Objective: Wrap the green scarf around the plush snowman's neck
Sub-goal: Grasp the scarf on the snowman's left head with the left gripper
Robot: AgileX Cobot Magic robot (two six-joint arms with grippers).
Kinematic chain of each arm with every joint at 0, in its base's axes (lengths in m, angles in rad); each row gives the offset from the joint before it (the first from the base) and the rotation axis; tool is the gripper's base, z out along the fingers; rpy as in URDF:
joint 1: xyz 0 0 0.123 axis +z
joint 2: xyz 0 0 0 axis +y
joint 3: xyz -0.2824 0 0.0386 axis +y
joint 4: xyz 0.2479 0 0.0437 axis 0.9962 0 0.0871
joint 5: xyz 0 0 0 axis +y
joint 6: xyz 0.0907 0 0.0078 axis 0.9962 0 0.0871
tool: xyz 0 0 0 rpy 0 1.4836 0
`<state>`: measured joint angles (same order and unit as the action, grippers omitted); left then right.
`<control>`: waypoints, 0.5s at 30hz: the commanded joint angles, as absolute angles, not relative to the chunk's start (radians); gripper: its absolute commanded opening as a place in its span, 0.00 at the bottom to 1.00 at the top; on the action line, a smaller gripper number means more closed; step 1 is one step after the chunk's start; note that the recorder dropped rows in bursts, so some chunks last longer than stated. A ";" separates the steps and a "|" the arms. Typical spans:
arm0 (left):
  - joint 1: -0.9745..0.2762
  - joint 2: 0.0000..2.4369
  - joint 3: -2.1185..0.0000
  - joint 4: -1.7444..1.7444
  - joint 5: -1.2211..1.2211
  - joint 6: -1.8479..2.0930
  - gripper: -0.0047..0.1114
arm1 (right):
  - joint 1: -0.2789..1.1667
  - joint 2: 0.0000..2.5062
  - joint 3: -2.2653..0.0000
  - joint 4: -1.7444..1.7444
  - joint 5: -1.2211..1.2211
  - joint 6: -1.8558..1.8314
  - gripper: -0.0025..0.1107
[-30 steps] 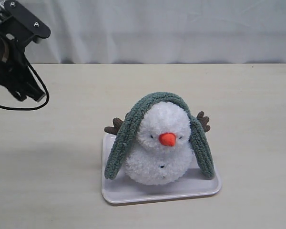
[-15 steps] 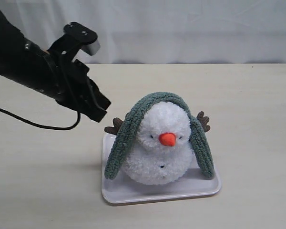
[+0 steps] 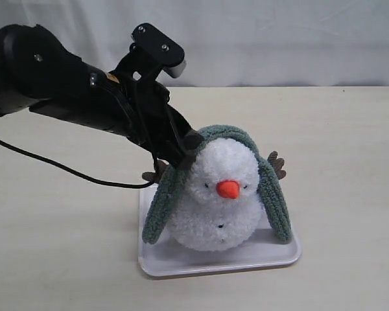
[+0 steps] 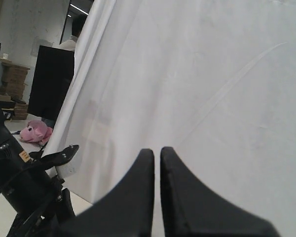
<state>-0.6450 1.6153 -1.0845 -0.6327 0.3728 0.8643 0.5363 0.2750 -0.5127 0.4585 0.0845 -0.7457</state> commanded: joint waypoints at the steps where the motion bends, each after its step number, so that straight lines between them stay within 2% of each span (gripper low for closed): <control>1: -0.652 1.649 -1.081 -0.648 0.334 0.868 0.48 | 0.538 0.272 -0.509 0.451 0.080 -0.755 0.06; 3: -0.652 1.658 -1.081 -0.649 0.313 0.868 0.46 | 0.538 0.272 -0.509 0.451 0.080 -0.755 0.06; 5: -0.652 1.665 -1.081 -0.649 0.296 0.865 0.39 | 0.538 0.272 -0.509 0.451 0.080 -0.755 0.06; 13: -0.652 1.669 -1.081 -0.649 0.263 0.865 0.05 | 0.538 0.272 -0.509 0.451 0.080 -0.755 0.06; 15: -0.652 1.669 -1.081 -0.662 0.244 0.859 0.04 | 0.538 0.272 -0.509 0.451 0.080 -0.755 0.06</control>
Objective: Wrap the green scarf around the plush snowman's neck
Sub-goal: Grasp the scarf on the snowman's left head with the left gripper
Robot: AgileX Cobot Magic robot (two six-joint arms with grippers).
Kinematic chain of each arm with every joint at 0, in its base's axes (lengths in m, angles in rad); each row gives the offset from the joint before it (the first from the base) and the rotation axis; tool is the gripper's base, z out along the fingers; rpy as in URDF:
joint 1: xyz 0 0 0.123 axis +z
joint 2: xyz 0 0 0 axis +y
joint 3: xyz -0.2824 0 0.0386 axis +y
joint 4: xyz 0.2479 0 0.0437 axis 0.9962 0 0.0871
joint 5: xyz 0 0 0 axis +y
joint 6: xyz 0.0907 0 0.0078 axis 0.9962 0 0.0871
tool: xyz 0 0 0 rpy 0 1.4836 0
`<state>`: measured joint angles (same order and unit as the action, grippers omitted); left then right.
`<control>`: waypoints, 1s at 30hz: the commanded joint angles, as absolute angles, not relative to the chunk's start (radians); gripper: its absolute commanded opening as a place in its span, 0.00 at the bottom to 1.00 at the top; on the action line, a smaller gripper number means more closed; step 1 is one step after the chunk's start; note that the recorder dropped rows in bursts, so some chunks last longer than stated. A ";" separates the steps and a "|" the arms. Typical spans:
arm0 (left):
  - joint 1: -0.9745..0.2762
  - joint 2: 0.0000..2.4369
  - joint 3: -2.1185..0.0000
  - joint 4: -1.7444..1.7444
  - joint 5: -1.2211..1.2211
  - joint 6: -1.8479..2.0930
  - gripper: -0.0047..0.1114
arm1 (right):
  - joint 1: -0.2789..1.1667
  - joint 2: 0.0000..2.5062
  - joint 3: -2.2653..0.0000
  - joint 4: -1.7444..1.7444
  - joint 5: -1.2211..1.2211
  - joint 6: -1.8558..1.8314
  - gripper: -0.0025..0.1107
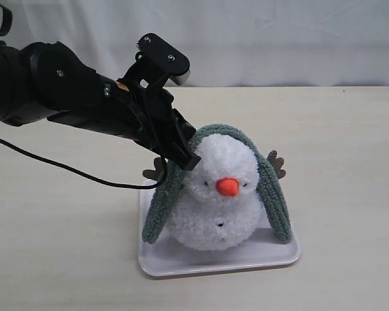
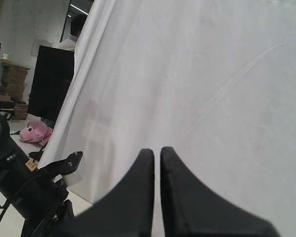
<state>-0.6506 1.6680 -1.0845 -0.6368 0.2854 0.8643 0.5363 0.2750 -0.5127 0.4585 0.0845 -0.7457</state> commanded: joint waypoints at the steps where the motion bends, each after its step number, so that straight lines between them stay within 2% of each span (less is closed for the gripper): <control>1: -0.652 1.669 -1.081 -0.679 0.234 0.859 0.04 | 0.538 0.272 -0.509 0.451 0.080 -0.755 0.06; 12: -0.652 1.669 -1.081 -0.722 0.275 0.859 0.04 | 0.538 0.272 -0.509 0.451 0.080 -0.755 0.06; 15: -0.652 1.669 -1.081 -0.724 0.279 0.859 0.11 | 0.538 0.272 -0.509 0.451 0.080 -0.755 0.06; 19: -0.652 1.669 -1.083 -0.744 0.264 0.859 0.27 | 0.538 0.272 -0.509 0.451 0.080 -0.755 0.06; 22: -0.652 1.669 -1.083 -0.746 0.259 0.859 0.35 | 0.538 0.272 -0.509 0.451 0.080 -0.755 0.06; 29: -0.652 1.669 -1.083 -0.741 0.346 0.865 0.35 | 0.538 0.272 -0.509 0.451 0.080 -0.755 0.06; 30: -0.652 1.669 -1.083 -0.741 0.337 0.865 0.33 | 0.538 0.272 -0.509 0.451 0.080 -0.755 0.06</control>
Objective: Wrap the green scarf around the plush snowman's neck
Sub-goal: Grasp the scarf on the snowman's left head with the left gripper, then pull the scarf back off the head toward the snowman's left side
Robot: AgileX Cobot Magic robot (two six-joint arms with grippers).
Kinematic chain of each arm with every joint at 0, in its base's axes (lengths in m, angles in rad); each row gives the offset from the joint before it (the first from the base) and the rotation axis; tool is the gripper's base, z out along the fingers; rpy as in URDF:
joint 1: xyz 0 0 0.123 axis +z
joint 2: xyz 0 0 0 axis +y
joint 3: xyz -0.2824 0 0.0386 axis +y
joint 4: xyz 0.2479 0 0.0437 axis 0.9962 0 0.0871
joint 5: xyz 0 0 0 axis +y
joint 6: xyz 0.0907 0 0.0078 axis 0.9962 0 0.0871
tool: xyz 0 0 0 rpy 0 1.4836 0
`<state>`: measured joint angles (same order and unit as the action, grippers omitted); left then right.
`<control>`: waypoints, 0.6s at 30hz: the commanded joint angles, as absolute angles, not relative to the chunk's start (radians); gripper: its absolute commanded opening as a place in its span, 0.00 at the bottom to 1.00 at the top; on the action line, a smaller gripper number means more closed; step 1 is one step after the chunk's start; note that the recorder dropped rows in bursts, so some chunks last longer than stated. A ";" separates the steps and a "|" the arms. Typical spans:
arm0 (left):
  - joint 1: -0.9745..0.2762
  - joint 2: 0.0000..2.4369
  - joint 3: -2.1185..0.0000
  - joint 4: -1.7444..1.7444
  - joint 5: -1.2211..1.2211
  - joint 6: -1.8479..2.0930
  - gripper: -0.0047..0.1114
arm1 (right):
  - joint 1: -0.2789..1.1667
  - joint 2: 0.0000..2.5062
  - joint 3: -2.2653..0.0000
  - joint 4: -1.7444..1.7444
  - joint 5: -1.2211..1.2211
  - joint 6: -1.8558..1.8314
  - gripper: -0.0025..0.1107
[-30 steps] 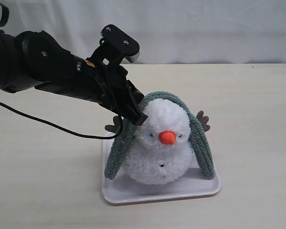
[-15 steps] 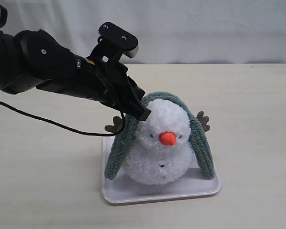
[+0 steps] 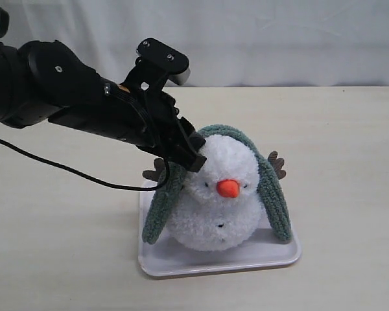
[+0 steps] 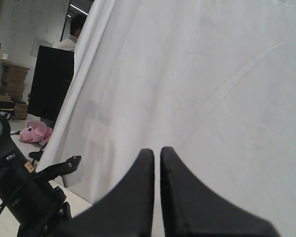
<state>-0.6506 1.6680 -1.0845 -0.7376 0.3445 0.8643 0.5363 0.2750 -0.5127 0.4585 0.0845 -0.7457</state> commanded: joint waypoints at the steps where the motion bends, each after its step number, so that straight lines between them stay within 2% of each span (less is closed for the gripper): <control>1: -0.652 1.669 -1.083 -0.741 0.337 0.865 0.26 | 0.538 0.272 -0.509 0.451 0.080 -0.755 0.06; 3: -0.652 1.669 -1.083 -0.735 0.337 0.865 0.10 | 0.538 0.272 -0.509 0.451 0.080 -0.755 0.06; 5: -0.652 1.669 -1.083 -0.725 0.337 0.865 0.04 | 0.538 0.272 -0.509 0.451 0.080 -0.755 0.06; 18: -0.652 1.748 -1.082 -0.725 0.280 0.859 0.04 | 0.538 0.272 -0.509 0.451 0.075 -0.755 0.06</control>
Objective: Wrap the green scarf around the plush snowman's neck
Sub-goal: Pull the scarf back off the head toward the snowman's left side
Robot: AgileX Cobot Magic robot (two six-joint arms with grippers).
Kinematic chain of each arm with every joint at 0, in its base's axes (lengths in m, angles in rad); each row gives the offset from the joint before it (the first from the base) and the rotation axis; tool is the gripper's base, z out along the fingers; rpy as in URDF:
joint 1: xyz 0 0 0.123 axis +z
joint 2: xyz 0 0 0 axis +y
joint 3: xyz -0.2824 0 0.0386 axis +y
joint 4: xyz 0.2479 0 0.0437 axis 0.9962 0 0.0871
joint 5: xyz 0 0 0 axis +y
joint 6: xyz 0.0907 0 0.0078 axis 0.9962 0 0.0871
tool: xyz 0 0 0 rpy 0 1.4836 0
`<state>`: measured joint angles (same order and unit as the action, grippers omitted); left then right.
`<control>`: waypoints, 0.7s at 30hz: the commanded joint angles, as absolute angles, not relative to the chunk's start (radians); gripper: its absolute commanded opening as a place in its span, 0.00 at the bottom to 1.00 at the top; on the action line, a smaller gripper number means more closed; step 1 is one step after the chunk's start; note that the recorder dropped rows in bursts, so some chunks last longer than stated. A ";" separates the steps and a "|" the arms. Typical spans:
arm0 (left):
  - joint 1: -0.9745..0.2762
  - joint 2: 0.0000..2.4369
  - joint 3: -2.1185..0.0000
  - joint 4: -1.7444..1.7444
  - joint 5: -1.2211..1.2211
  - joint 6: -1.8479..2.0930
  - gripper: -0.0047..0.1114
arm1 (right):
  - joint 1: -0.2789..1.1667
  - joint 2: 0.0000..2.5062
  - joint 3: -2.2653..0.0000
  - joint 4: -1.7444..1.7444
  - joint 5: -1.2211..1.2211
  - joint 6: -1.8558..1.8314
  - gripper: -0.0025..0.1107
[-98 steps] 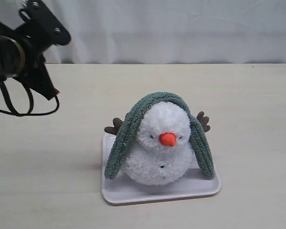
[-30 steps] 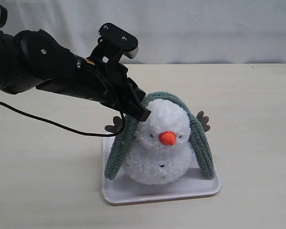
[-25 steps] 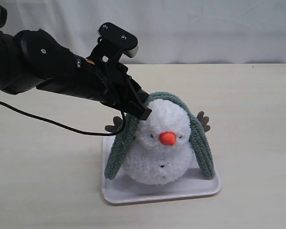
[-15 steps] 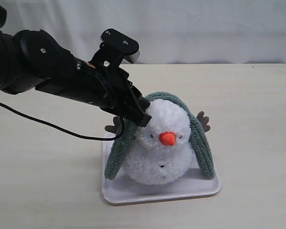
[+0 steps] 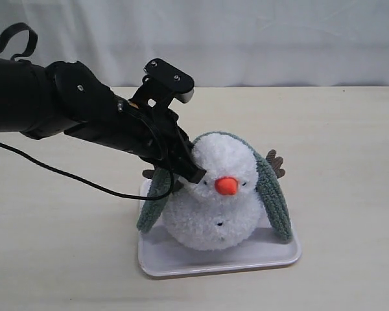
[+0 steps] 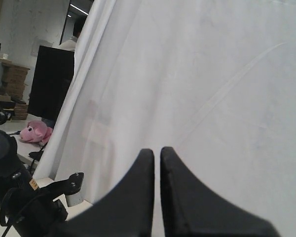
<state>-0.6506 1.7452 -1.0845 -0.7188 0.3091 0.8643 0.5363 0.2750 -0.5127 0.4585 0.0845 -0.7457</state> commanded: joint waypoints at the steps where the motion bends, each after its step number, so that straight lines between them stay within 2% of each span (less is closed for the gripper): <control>1: -0.652 1.748 -1.082 -0.728 0.288 0.859 0.04 | 0.538 0.272 -0.509 0.451 0.075 -0.755 0.06; 9: -0.652 1.765 -1.082 -0.718 0.409 0.859 0.04 | 0.538 0.272 -0.509 0.451 0.078 -0.755 0.06; 21: -0.652 1.818 -1.084 -0.718 0.381 0.862 0.04 | 0.538 0.272 -0.509 0.451 0.077 -0.755 0.06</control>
